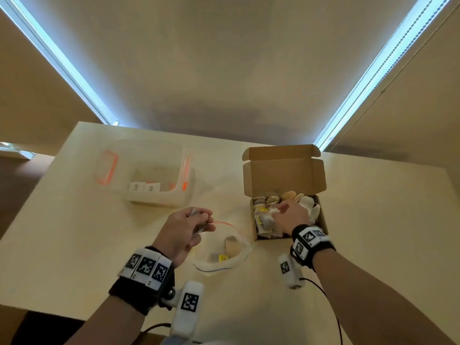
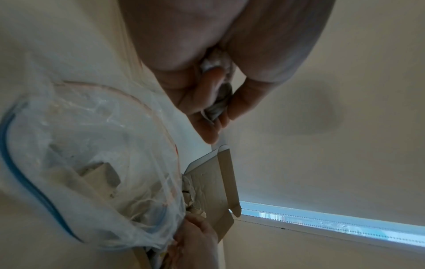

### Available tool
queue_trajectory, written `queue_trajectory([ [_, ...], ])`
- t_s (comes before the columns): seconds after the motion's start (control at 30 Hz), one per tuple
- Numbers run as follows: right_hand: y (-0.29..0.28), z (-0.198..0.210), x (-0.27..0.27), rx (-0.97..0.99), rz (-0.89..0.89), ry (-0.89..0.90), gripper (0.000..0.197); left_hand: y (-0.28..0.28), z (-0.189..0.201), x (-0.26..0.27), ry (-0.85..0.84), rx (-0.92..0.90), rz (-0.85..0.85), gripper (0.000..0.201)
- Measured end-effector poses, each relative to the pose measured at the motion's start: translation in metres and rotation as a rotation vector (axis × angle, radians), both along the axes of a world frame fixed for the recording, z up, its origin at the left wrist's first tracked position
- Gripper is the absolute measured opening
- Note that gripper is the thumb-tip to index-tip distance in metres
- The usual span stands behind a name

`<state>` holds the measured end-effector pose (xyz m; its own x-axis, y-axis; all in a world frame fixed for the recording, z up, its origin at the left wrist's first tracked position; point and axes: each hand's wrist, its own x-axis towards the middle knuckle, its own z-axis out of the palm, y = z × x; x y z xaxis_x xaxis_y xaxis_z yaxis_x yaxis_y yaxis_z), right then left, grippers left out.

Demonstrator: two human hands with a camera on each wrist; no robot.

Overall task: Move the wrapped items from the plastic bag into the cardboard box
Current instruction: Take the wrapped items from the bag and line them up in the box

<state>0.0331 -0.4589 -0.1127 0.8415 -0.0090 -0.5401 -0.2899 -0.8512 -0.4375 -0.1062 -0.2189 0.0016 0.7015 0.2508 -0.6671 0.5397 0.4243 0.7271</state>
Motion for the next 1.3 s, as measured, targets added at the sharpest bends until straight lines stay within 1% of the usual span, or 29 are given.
queue_trajectory([
  [0.1, 0.0, 0.012, -0.01, 0.028, 0.042, -0.008, 0.011, -0.002, 0.005, 0.005, 0.004, -0.195, 0.076, 0.022],
  [0.17, 0.007, 0.032, -0.016, 0.1, 0.075, -0.107, 0.007, -0.004, 0.01, 0.007, -0.002, -0.357, 0.11, 0.027],
  [0.27, 0.028, 0.087, -0.037, 0.384, 0.147, -0.365, 0.006, -0.007, 0.014, 0.011, -0.048, -0.524, 0.124, 0.034],
  [0.33, 0.046, 0.124, -0.057, 0.524, 0.216, -0.449, 0.005, -0.013, 0.018, 0.013, -0.074, -0.571, 0.11, 0.039],
  [0.4, 0.061, 0.145, -0.072, 0.557, 0.275, -0.413, 0.015, -0.02, 0.022, 0.016, -0.101, -0.593, 0.056, 0.044],
  [0.47, 0.07, 0.151, -0.076, 0.532, 0.276, -0.314, 0.025, -0.025, 0.028, 0.017, -0.131, -0.613, -0.004, 0.047],
  [0.5, 0.072, 0.15, -0.076, 0.521, 0.268, -0.287, 0.027, -0.027, 0.03, 0.018, -0.139, -0.615, -0.018, 0.047],
  [0.6, 0.07, 0.146, -0.073, 0.501, 0.225, -0.259, 0.017, -0.026, 0.034, 0.019, -0.148, -0.617, -0.023, 0.047],
  [0.67, 0.066, 0.144, -0.074, 0.545, 0.141, -0.217, 0.009, -0.025, 0.036, 0.018, -0.176, -0.593, -0.067, 0.046],
  [0.7, 0.063, 0.143, -0.075, 0.594, 0.073, -0.189, 0.009, -0.025, 0.036, 0.018, -0.187, -0.52, -0.102, 0.043],
  [0.73, 0.061, 0.143, -0.077, 0.663, -0.005, -0.151, 0.01, -0.026, 0.035, 0.018, -0.201, -0.409, -0.137, 0.037],
  [0.8, 0.055, 0.141, -0.079, 0.757, -0.101, -0.082, 0.015, -0.03, 0.034, 0.02, -0.224, -0.098, -0.178, 0.022],
  [0.83, 0.053, 0.14, -0.081, 0.763, -0.104, -0.071, 0.02, -0.03, 0.033, 0.021, -0.238, 0.078, -0.198, 0.016],
  [0.87, 0.049, 0.137, -0.081, 0.726, -0.073, -0.081, 0.026, -0.03, 0.033, 0.023, -0.262, 0.248, -0.238, 0.013],
  [0.9, 0.046, 0.134, -0.08, 0.665, -0.011, -0.114, 0.032, -0.03, 0.033, 0.025, -0.289, 0.388, -0.306, 0.015],
  [0.93, 0.042, 0.132, -0.077, 0.598, 0.069, -0.153, 0.035, -0.031, 0.034, 0.027, -0.309, 0.473, -0.384, 0.018],
  [1.0, 0.037, 0.129, -0.072, 0.526, 0.181, -0.189, 0.028, -0.032, 0.03, 0.032, -0.302, 0.504, -0.497, 0.016],
  [1.03, 0.034, 0.122, -0.067, 0.505, 0.183, -0.193, 0.022, -0.033, 0.024, 0.034, -0.279, 0.527, -0.518, 0.013],
  [1.1, 0.022, 0.102, -0.052, 0.432, 0.099, -0.193, 0.017, -0.032, 0.011, 0.037, -0.184, 0.674, -0.57, 0.007],
  [1.17, 0.006, 0.076, -0.039, 0.321, -0.032, -0.123, 0.016, -0.029, -0.004, 0.034, -0.034, 0.847, -0.729, 0.008],
  [1.2, -0.001, 0.063, -0.033, 0.272, -0.08, -0.075, 0.015, -0.029, -0.011, 0.03, 0.048, 0.896, -0.831, 0.011],
  [1.23, -0.008, 0.05, -0.029, 0.229, -0.089, -0.043, 0.015, -0.029, -0.018, 0.026, 0.117, 0.926, -0.932, 0.016],
  [1.3, -0.012, 0.033, -0.024, 0.148, -0.062, 0.009, 0.023, -0.033, -0.034, 0.019, 0.216, 0.971, -1.098, 0.022],
])
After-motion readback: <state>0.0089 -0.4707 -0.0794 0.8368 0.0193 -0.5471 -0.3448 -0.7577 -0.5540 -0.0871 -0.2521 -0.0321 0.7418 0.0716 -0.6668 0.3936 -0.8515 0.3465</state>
